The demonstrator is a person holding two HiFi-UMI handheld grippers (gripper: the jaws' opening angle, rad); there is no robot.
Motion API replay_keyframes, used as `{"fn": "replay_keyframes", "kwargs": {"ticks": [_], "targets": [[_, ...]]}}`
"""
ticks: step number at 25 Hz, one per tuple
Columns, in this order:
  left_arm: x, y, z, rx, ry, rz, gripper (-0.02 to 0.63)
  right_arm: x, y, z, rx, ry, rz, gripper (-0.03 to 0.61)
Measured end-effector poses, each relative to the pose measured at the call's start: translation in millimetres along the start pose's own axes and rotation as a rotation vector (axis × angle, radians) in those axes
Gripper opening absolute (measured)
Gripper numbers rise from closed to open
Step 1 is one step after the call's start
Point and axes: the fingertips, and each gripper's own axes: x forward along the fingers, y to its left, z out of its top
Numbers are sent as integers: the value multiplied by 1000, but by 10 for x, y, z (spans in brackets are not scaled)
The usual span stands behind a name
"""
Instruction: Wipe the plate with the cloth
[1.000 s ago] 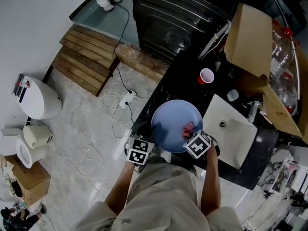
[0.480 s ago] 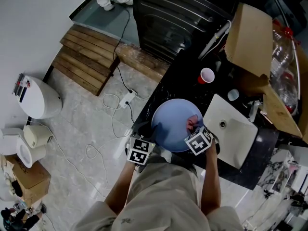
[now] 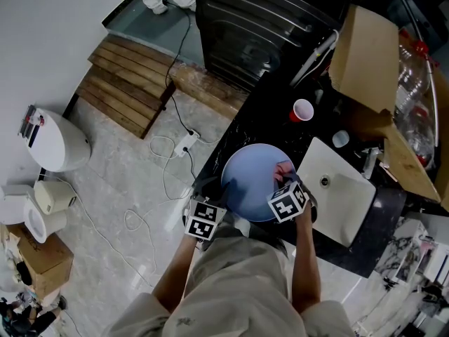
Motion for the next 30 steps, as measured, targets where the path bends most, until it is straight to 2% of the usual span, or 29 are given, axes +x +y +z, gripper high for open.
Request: {"fn": "replay_keyframes", "kwargs": {"ticks": [12, 17, 30], "targets": [[-117, 8, 56, -12, -55, -17, 89, 66, -144, 233, 75, -101, -51, 21], [-104, 4, -15, -14, -33, -23, 78, 97, -126, 390, 68, -139, -59, 21], [-93, 0, -27, -35, -37, -33, 66, 149, 19, 710, 6, -217, -35, 21]]}}
